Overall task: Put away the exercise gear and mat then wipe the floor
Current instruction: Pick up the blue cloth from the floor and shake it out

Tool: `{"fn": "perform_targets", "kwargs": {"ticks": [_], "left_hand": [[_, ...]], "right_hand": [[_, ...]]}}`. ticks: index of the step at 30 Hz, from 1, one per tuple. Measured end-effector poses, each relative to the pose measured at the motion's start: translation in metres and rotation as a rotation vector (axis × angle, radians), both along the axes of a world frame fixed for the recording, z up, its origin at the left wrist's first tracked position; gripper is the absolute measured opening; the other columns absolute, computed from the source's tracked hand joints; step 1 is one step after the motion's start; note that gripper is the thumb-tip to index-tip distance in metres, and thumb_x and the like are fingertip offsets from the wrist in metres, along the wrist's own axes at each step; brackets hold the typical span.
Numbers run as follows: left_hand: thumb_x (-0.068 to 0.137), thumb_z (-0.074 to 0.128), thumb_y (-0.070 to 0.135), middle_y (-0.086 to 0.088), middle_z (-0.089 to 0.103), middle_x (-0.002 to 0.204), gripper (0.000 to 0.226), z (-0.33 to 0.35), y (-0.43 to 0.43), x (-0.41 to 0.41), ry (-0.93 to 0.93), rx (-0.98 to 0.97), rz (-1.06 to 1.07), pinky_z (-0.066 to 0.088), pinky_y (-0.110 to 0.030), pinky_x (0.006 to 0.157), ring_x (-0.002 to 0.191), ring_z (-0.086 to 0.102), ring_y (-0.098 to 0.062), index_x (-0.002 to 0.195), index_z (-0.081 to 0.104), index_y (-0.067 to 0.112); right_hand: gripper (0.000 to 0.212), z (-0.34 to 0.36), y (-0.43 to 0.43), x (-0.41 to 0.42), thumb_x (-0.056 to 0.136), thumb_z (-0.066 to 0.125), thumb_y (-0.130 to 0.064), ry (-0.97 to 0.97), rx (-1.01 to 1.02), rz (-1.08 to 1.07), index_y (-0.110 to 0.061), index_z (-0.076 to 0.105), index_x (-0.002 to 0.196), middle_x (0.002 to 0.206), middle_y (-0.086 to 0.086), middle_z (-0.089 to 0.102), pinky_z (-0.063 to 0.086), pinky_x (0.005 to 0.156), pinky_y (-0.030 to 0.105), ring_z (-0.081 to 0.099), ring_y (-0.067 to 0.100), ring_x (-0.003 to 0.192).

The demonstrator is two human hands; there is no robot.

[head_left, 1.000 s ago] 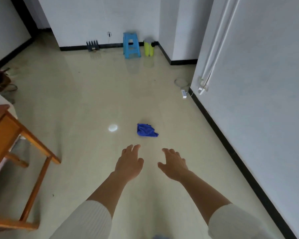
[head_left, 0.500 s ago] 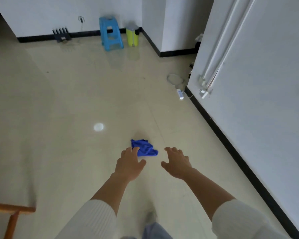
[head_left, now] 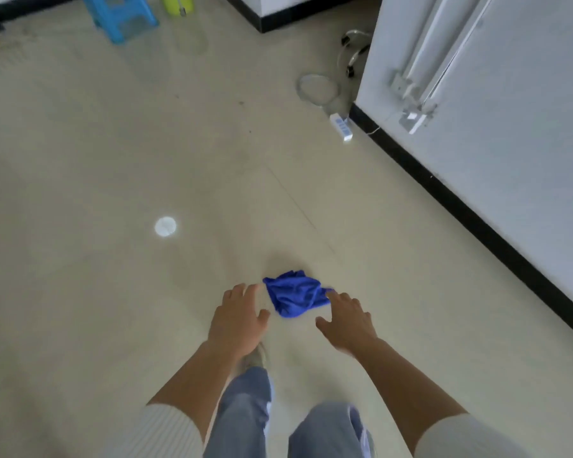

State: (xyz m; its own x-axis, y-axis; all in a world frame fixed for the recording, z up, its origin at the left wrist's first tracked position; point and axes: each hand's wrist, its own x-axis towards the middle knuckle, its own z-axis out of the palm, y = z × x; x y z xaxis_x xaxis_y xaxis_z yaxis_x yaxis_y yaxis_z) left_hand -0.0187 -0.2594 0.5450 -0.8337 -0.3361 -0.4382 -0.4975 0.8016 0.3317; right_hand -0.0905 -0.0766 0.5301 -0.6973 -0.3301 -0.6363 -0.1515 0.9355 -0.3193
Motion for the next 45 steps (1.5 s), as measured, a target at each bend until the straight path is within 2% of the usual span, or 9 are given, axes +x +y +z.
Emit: {"fn": "perform_targets", "kwargs": {"ticks": [8, 19, 25, 28, 31, 33, 35, 41, 45], "left_hand": [[0.092, 0.044, 0.023, 0.0, 0.042, 0.137, 0.047, -0.169, -0.037, -0.05, -0.133, 0.124, -0.122, 0.036, -0.027, 0.096, 0.124, 0.038, -0.018, 0.138, 0.036, 0.019], [0.092, 0.049, 0.022, -0.005, 0.046, 0.136, 0.048, -0.443, -0.077, -0.114, -0.142, 0.138, -0.085, 0.037, -0.031, 0.096, 0.121, 0.042, -0.023, 0.138, 0.04, 0.014], [0.085, 0.044, 0.052, 0.002, 0.049, 0.136, 0.067, -0.569, -0.071, -0.159, -0.002, 0.161, -0.281, 0.041, -0.028, 0.095, 0.124, 0.043, -0.02, 0.139, 0.039, 0.014], [0.087, 0.053, 0.047, 0.011, 0.05, 0.133, 0.055, -0.599, -0.068, -0.172, 0.029, 0.152, -0.427, 0.043, -0.026, 0.09, 0.124, 0.044, -0.013, 0.135, 0.046, 0.022], [0.09, 0.055, 0.031, 0.01, 0.067, 0.099, 0.019, -0.601, -0.065, -0.172, 0.092, 0.128, -0.413, 0.044, -0.025, 0.069, 0.096, 0.06, -0.013, 0.101, 0.068, 0.021], [0.089, 0.057, 0.027, 0.004, 0.068, 0.079, 0.016, -0.583, -0.063, -0.17, 0.056, 0.173, -0.303, 0.048, -0.031, 0.062, 0.074, 0.062, -0.014, 0.086, 0.067, 0.016], [0.089, 0.057, 0.025, 0.002, 0.063, 0.067, 0.018, -0.55, -0.061, -0.168, -0.006, 0.22, -0.255, 0.045, -0.032, 0.058, 0.062, 0.058, -0.017, 0.079, 0.061, 0.011], [0.086, 0.059, 0.015, -0.001, 0.063, 0.067, 0.004, -0.367, -0.058, -0.161, 0.08, 0.283, -0.319, 0.041, -0.031, 0.057, 0.06, 0.055, -0.022, 0.085, 0.06, 0.012], [0.084, 0.064, 0.016, 0.009, 0.052, 0.058, 0.008, -0.223, -0.053, -0.156, 0.178, 0.297, -0.365, 0.031, -0.017, 0.049, 0.046, 0.042, -0.008, 0.077, 0.059, 0.014]], "right_hand": [[0.055, -0.143, -0.05, -0.034, 0.095, 0.044, -0.036, -0.132, 0.056, -0.091, -0.021, 0.027, 0.145, 0.142, 0.001, 0.039, 0.031, 0.103, 0.038, 0.035, 0.021, 0.13], [0.046, -0.414, -0.049, -0.097, 0.096, 0.044, -0.035, -0.151, 0.175, -0.128, -0.02, 0.034, 0.139, 0.136, 0.0, 0.044, 0.035, 0.097, 0.036, 0.04, 0.021, 0.123], [0.062, -0.538, -0.055, -0.138, 0.096, 0.045, -0.032, 0.027, 0.148, -0.181, -0.019, 0.017, 0.15, 0.158, 0.001, 0.008, 0.022, 0.112, 0.037, 0.014, 0.022, 0.142], [0.055, -0.573, -0.052, -0.147, 0.096, 0.046, -0.034, 0.051, 0.171, -0.164, -0.021, 0.027, 0.146, 0.159, 0.0, 0.004, 0.019, 0.112, 0.038, 0.008, 0.021, 0.144], [0.023, -0.579, -0.047, -0.148, 0.097, 0.045, -0.028, 0.08, 0.107, -0.174, -0.024, 0.052, 0.119, 0.142, -0.004, 0.035, 0.024, 0.104, 0.031, 0.031, 0.018, 0.132], [0.005, -0.56, -0.044, -0.145, 0.095, 0.044, -0.022, 0.074, 0.031, -0.25, -0.021, 0.049, 0.094, 0.1, -0.01, 0.049, 0.03, 0.087, 0.027, 0.048, 0.02, 0.103], [0.007, -0.524, -0.04, -0.141, 0.093, 0.045, -0.02, 0.041, -0.049, -0.357, -0.018, 0.043, 0.087, 0.079, -0.008, 0.047, 0.032, 0.072, 0.029, 0.05, 0.025, 0.083], [0.009, -0.342, -0.024, -0.118, 0.093, 0.054, -0.018, 0.086, -0.216, -0.527, -0.018, 0.048, 0.087, 0.065, -0.003, 0.052, 0.035, 0.053, 0.029, 0.047, 0.024, 0.062], [0.012, -0.188, -0.018, -0.102, 0.089, 0.057, -0.011, 0.166, -0.324, -0.711, -0.016, 0.051, 0.081, 0.061, -0.004, 0.051, 0.032, 0.047, 0.02, 0.04, 0.016, 0.055]]}}
